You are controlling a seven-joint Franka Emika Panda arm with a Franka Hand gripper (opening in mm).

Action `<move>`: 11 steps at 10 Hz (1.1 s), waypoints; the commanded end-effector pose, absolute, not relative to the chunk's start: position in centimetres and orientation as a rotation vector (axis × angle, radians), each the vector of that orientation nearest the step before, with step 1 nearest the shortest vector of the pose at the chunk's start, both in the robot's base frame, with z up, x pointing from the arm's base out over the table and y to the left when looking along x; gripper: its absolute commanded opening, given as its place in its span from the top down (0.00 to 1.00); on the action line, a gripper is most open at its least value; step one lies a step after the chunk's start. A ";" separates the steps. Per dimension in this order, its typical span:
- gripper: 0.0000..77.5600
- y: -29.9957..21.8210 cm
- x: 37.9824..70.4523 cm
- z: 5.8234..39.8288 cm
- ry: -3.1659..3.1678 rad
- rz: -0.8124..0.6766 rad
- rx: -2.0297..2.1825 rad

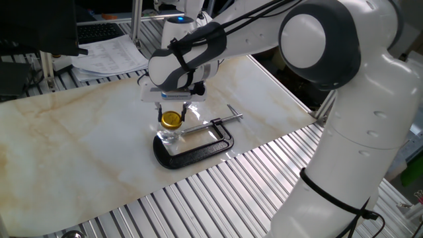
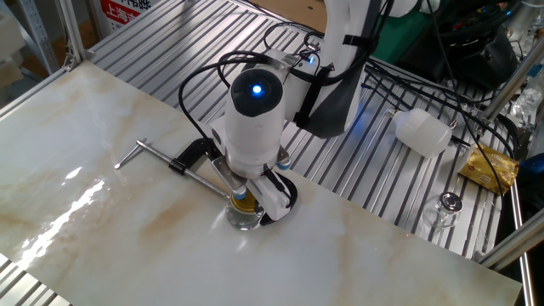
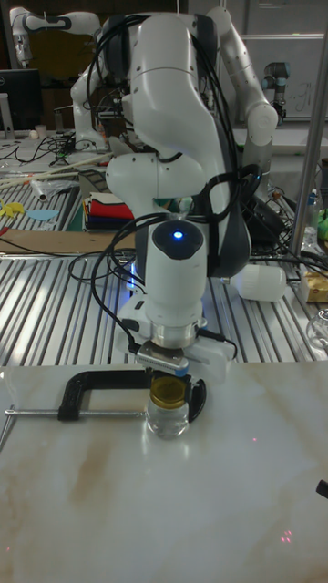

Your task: Screw the lid onto the jar

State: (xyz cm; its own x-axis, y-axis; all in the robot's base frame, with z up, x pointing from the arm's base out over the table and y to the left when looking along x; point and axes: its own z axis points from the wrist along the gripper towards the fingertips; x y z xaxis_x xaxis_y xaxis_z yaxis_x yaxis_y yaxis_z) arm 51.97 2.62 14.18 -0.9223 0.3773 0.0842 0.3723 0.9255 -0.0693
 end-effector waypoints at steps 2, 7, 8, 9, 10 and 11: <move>0.99 2.9 52.9 14.6 -2.995 0.077 -0.579; 0.00 2.9 53.1 14.6 -2.994 0.077 -0.578; 0.00 2.9 53.1 14.6 -2.994 0.077 -0.578; 0.00 2.9 53.1 14.6 -2.994 0.077 -0.578; 0.00 2.9 53.1 14.6 -2.994 0.077 -0.578; 0.00 2.9 53.1 14.6 -2.994 0.077 -0.578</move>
State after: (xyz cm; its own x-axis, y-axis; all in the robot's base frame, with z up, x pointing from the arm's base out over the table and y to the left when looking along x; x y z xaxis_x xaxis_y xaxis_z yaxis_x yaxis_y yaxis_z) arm 52.89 2.82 14.50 -0.9238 0.3741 0.0818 0.3693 0.9268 -0.0682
